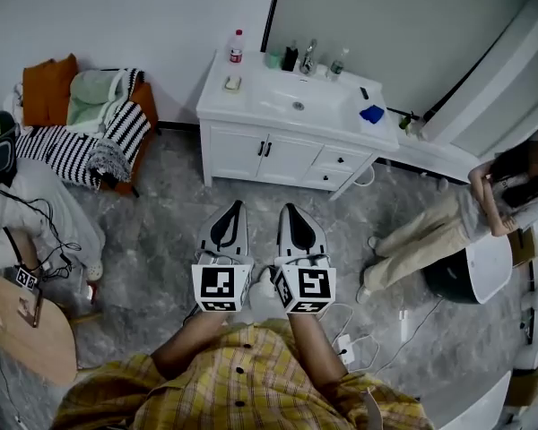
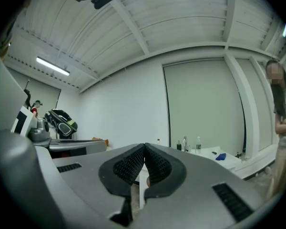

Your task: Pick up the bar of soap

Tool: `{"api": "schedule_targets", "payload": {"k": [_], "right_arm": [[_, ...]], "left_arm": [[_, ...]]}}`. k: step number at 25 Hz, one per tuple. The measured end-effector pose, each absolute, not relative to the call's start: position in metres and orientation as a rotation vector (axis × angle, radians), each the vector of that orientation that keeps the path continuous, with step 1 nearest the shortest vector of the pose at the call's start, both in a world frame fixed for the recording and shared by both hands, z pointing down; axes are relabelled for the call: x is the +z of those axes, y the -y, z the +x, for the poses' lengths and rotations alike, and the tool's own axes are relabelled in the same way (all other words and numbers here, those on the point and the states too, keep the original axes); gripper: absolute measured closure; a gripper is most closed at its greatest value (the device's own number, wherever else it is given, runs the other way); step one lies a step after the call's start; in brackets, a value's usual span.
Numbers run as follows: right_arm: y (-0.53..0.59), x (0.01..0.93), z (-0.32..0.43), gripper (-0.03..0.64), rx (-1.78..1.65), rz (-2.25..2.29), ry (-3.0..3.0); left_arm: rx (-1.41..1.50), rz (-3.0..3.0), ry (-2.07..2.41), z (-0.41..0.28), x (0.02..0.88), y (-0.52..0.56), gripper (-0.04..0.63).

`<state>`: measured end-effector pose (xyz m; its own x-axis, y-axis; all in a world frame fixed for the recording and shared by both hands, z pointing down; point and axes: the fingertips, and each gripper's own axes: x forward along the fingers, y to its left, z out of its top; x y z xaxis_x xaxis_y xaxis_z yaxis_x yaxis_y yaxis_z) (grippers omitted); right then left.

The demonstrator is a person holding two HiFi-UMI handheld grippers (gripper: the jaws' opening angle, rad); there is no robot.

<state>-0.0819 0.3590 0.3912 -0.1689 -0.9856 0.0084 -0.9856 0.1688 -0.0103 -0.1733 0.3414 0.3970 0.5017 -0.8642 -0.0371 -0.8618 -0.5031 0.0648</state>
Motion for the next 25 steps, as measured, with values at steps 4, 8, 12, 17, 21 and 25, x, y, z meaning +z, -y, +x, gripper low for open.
{"api": "schedule_targets", "payload": {"k": [4, 8, 12, 17, 21, 25], "right_arm": [[-0.324, 0.402, -0.069, 0.597, -0.02, -2.011, -2.393], [-0.26, 0.406, -0.041, 0.597, -0.046, -1.999, -2.369], [-0.183, 0.397, -0.003, 0.597, -0.06, -1.986, -2.365], [-0.089, 0.383, 0.05, 0.597, -0.089, -1.952, -2.368], [-0.034, 0.374, 0.082, 0.597, -0.102, -1.918, -2.359], [0.004, 0.381, 0.098, 0.597, -0.134, -1.897, -2.385]], "left_arm": [[-0.098, 2.712, 1.546, -0.157, 0.404, -0.305, 0.586], [-0.063, 2.725, 1.568, -0.133, 0.406, -0.242, 0.586], [-0.049, 2.726, 1.577, -0.095, 0.396, -0.165, 0.585], [-0.017, 2.727, 1.617, -0.04, 0.379, -0.076, 0.586], [0.023, 2.711, 1.655, -0.013, 0.371, -0.026, 0.586], [0.054, 2.69, 1.692, 0.002, 0.373, 0.01, 0.586]]}}
